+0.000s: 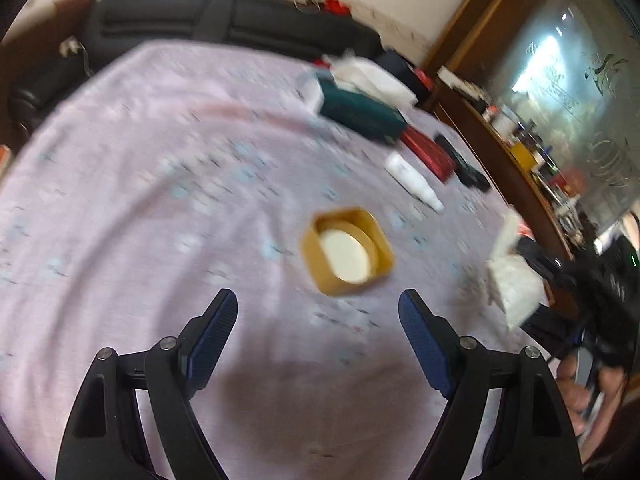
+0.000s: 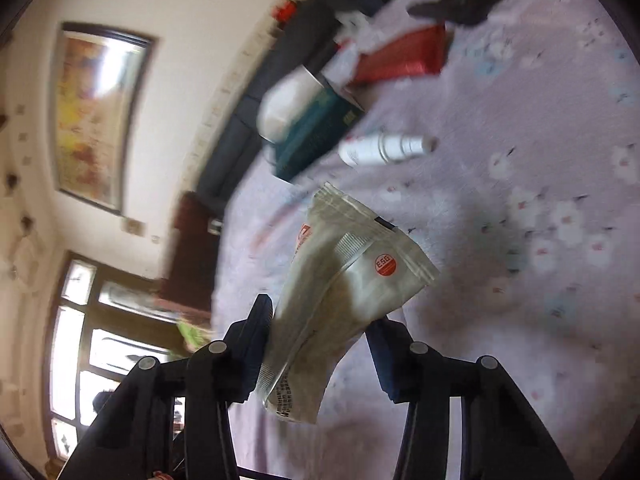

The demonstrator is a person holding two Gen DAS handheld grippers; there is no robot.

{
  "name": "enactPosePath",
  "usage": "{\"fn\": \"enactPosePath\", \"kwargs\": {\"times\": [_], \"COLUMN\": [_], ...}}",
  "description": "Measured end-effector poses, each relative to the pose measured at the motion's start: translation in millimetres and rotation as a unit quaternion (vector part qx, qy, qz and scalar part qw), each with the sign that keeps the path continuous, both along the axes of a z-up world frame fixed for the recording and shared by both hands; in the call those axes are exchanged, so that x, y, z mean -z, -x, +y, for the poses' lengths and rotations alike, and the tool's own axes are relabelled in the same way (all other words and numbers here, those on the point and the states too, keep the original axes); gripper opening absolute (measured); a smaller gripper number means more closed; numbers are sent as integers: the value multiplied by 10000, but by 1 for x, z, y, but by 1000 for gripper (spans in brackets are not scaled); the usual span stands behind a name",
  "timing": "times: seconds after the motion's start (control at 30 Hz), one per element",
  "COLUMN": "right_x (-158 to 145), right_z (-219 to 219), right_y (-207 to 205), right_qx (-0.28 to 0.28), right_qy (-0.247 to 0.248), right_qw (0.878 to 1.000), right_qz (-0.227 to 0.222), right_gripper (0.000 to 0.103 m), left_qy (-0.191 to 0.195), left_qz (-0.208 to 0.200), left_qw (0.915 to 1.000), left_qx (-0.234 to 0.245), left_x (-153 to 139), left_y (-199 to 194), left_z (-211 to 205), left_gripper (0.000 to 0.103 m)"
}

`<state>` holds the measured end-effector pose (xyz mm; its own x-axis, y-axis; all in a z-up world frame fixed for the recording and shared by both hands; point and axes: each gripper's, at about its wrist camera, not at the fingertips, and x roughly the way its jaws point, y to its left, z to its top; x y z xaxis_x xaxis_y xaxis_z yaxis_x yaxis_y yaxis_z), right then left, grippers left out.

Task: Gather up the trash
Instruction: 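Grasp the white snack wrapper with the right tool while the left grasps the gold round lid, then carry the snack wrapper and gold lid with both tools to the red basket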

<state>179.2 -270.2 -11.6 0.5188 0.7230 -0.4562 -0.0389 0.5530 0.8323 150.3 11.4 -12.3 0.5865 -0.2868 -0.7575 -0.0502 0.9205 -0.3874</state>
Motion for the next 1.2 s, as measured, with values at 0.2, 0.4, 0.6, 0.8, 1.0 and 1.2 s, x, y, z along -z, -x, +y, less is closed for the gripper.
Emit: {"fn": "enactPosePath", "kwargs": {"times": [0.2, 0.4, 0.6, 0.8, 1.0, 1.2], "right_x": [-8, -9, -9, -7, -10, -21], "right_z": [-47, -59, -57, -62, -60, -57], "right_y": [39, 45, 49, 51, 54, 61], "right_qx": [608, 739, 857, 933, 897, 914], "right_qy": [316, 570, 746, 644, 621, 681], "right_qw": [9932, 9886, 9864, 9865, 9856, 9796], "right_qz": [-944, -1183, -1184, -1182, -1289, -1655], "right_gripper": [50, 50, 50, 50, 50, 50], "left_qy": [-244, -718, -1681, -1586, -1500, -1045], "left_qz": [244, 504, 614, 388, 23, -344], "left_qw": [9993, 9959, 9820, 9843, 9883, 9939], "left_qx": [-112, -214, -602, -666, -268, -6], "left_x": [4, 18, 34, 27, 3, -21], "left_y": [-33, -66, -73, -54, 4, 69], "left_z": [-30, -66, -77, -64, -66, -74], "left_gripper": [81, 81, 74, 65, 65, 65]}}
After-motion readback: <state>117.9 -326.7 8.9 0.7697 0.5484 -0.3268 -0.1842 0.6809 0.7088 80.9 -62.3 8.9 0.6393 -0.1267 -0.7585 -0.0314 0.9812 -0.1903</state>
